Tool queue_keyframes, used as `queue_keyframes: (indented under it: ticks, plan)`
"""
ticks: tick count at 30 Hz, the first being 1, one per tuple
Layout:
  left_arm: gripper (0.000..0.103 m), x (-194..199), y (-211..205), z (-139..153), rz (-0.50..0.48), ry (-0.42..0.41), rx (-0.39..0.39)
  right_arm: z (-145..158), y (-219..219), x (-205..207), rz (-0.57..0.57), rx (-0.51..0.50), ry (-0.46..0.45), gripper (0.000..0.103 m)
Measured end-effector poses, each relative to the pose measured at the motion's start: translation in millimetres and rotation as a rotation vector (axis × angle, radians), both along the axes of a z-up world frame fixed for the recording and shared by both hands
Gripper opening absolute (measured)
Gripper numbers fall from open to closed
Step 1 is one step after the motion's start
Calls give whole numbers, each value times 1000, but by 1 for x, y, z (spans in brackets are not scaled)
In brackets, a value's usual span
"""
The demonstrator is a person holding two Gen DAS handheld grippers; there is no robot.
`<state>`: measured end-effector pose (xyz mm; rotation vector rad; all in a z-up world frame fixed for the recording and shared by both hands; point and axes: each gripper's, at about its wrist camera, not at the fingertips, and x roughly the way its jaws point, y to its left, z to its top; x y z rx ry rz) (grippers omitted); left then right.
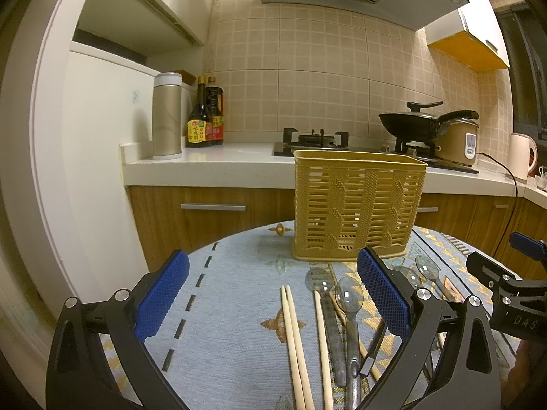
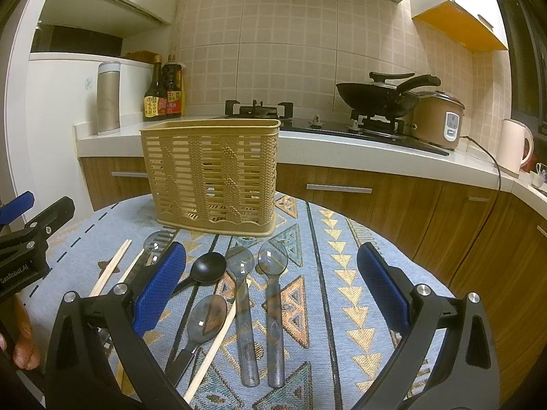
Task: Organize utensils
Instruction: 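Grasp a clear plastic spoon with the right tool while the left tool grasps another clear spoon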
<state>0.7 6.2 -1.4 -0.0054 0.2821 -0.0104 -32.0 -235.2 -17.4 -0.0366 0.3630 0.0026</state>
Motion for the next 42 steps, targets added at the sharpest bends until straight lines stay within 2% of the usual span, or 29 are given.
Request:
queue_keyframes:
  ticks: [9,11,14,17,19,20,23,25,27,29,32,35,36,39,42]
  plan:
    - [96,2,2,-1,-3,18,-14,0,-4,1,-29,5,12,96]
    - [96,6,9,-1,-12,57,-57,1,-7,3,-36,12,16,96]
    - [94,18,27,1,-56,146,-166,2,-16,9,-47,45,53,96]
    - [84,29,35,5,-128,238,-197,4,-23,19,-34,31,139,96]
    - [81,38,32,9,-190,304,-172,6,-28,26,-25,20,190,96]
    - [76,41,28,11,-231,329,-155,8,-32,32,-2,25,233,96]
    - [73,54,16,11,-328,415,-131,8,-43,48,47,58,340,95]
    - [70,66,8,6,-383,500,-142,7,-51,60,59,95,405,82]
    - [66,80,-3,-1,-413,587,-137,5,-63,76,69,150,480,73]
    - [64,93,-17,-9,-437,654,-111,5,-72,89,73,195,535,71]
    - [58,107,-32,-19,-445,704,-56,5,-76,107,82,215,602,64]
    - [54,116,-44,-29,-459,743,-5,3,-69,126,110,194,661,59]
    - [54,117,-46,-30,-464,752,5,1,-66,132,123,187,681,59]
    - [49,118,-45,-35,-479,771,22,-10,-56,148,147,171,750,48]
    - [49,120,-42,-36,-493,791,25,-18,-51,158,169,180,794,46]
